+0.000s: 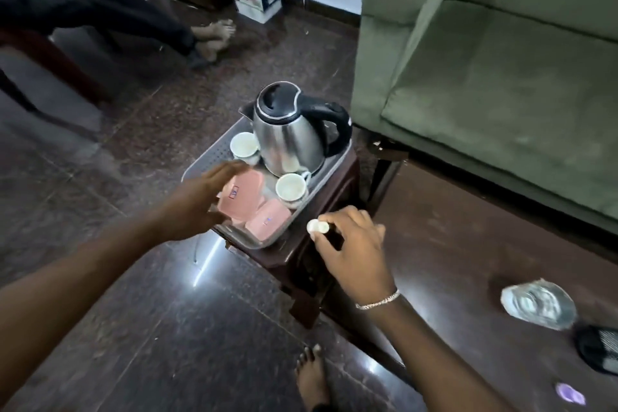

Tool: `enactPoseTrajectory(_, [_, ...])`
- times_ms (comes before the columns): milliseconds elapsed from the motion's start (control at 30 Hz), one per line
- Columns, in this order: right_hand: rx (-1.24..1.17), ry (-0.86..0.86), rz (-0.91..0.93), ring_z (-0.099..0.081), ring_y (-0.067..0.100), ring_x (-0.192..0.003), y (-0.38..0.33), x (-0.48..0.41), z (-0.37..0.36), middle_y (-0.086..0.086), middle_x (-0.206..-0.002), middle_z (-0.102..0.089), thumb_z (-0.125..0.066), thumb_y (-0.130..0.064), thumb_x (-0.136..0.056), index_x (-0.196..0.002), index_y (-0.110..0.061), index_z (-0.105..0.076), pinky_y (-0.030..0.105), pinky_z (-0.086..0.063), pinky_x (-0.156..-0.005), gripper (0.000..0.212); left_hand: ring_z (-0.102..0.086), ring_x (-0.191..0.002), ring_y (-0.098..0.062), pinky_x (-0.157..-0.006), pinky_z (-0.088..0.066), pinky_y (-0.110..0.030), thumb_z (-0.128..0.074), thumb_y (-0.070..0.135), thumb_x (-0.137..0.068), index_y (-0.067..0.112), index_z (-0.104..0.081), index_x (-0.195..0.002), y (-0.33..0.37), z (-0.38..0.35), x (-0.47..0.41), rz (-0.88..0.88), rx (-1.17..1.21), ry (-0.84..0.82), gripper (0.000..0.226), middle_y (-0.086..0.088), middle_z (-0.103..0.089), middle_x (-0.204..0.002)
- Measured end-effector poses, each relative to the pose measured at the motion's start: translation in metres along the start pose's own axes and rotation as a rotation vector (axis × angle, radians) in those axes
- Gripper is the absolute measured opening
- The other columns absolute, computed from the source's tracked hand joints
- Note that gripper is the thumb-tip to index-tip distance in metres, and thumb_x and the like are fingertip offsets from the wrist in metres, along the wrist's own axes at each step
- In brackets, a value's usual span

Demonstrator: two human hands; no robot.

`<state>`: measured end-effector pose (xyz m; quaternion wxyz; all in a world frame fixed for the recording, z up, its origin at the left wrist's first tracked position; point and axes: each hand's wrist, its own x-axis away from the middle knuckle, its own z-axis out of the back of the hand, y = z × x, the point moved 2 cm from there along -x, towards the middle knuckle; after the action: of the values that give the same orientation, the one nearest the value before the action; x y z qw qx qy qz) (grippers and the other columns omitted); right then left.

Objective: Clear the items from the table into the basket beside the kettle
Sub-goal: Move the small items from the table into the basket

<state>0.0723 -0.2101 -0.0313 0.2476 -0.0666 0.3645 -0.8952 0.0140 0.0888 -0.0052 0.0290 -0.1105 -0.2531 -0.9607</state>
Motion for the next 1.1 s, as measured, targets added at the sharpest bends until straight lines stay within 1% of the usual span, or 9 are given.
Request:
enactPoseTrajectory(100, [0.067,-0.051,0.03,-0.057,0.022,-0.098,-0.025,-0.026,-0.036,-0.006,-0.098,-0.064,-0.067,-0.038,-0.086,-0.101,-0.027,-0.071,0.04,-0.037,-0.079,0.019,-0.061,-0.118,-0.016,-0.09,-0.054,-0.027,-0.082,-0.008,-0.072,0.03,-0.035,-0.154,-0.043,0.013,-0.005,0.012,-0.002,0.0,0.101,0.032,-0.03,-0.152])
enactPoseTrajectory(300, [0.232,-0.224,0.015,-0.053,0.025,-0.108,-0.046,-0.045,-0.091,-0.002,-0.107,-0.064,-0.063,-0.039,-0.087,-0.102,-0.022,-0.071,0.045,-0.038,-0.081,0.024,-0.055,-0.134,-0.026,-0.101,-0.043,-0.029,-0.081,-0.006,-0.071,0.019,-0.036,-0.155,-0.101,0.015,-0.028,0.001,-0.124,-0.068,0.099,0.007,-0.038,-0.158])
enactPoseTrajectory(433, [0.305,-0.237,0.025,-0.054,0.026,-0.106,-0.045,-0.048,-0.109,-0.001,-0.103,-0.064,-0.063,-0.04,-0.085,-0.097,-0.021,-0.071,0.043,-0.034,-0.076,0.023,-0.059,-0.129,-0.028,-0.093,-0.052,-0.033,-0.081,-0.004,-0.07,0.02,-0.034,-0.156,-0.111,0.01,-0.044,0.014,-0.221,-0.167,0.101,0.003,-0.033,-0.164])
enactPoseTrajectory(533, [0.305,-0.232,0.051,-0.055,0.027,-0.1,-0.045,-0.05,-0.117,-0.001,-0.097,-0.064,-0.063,-0.039,-0.085,-0.089,-0.019,-0.069,0.044,-0.036,-0.074,0.021,-0.062,-0.116,-0.024,-0.07,-0.041,-0.021,-0.076,-0.007,-0.069,0.023,-0.034,-0.155,-0.112,0.006,-0.054,0.011,-0.276,-0.236,0.1,0.008,-0.035,-0.161])
enactPoseTrajectory(600, [0.315,-0.228,0.06,-0.056,0.028,-0.097,-0.045,-0.05,-0.122,0.001,-0.093,-0.064,-0.065,-0.036,-0.084,-0.084,-0.018,-0.068,0.045,-0.037,-0.073,0.019,-0.062,-0.104,-0.02,-0.062,-0.038,-0.02,-0.074,-0.004,-0.07,0.025,-0.034,-0.154,-0.113,0.003,-0.06,0.03,-0.303,-0.274,0.098,0.009,-0.037,-0.158])
enactPoseTrajectory(667, [0.329,-0.223,0.057,-0.057,0.029,-0.098,-0.045,-0.049,-0.125,0.002,-0.092,-0.065,-0.065,-0.034,-0.084,-0.082,-0.017,-0.068,0.046,-0.037,-0.072,0.017,-0.064,-0.105,-0.024,-0.066,-0.043,-0.028,-0.075,0.0,-0.073,0.024,-0.034,-0.153,-0.113,0.0,-0.066,0.062,-0.327,-0.301,0.094,0.007,-0.038,-0.154])
enactPoseTrajectory(733, [0.347,-0.219,0.047,-0.057,0.029,-0.097,-0.044,-0.049,-0.127,0.001,-0.093,-0.066,-0.065,-0.035,-0.084,-0.083,-0.018,-0.068,0.045,-0.037,-0.073,0.017,-0.063,-0.111,-0.027,-0.072,-0.043,-0.029,-0.079,0.007,-0.076,0.022,-0.035,-0.153,-0.112,-0.003,-0.07,0.079,-0.336,-0.307,0.091,0.004,-0.041,-0.151])
enactPoseTrajectory(967, [0.352,-0.238,0.042,-0.054,0.031,-0.101,-0.042,-0.05,-0.132,0.003,-0.099,-0.065,-0.067,-0.037,-0.084,-0.09,-0.016,-0.069,0.046,-0.036,-0.076,0.022,-0.062,-0.11,-0.029,-0.069,-0.045,-0.031,-0.08,0.01,-0.076,0.023,-0.033,-0.154,-0.111,-0.011,-0.078,0.169,-0.341,-0.341,0.092,0.001,-0.041,-0.15])
enactPoseTrajectory(1100, [0.334,-0.245,0.046,-0.051,0.029,-0.109,-0.04,-0.047,-0.126,0.002,-0.11,-0.063,-0.07,-0.045,-0.083,-0.104,-0.017,-0.07,0.045,-0.035,-0.081,0.034,-0.06,-0.124,-0.032,-0.091,-0.052,-0.038,-0.084,0.015,-0.074,0.016,-0.03,-0.157,-0.109,-0.004,-0.073,0.181,-0.29,-0.348,0.099,-0.005,-0.04,-0.155])
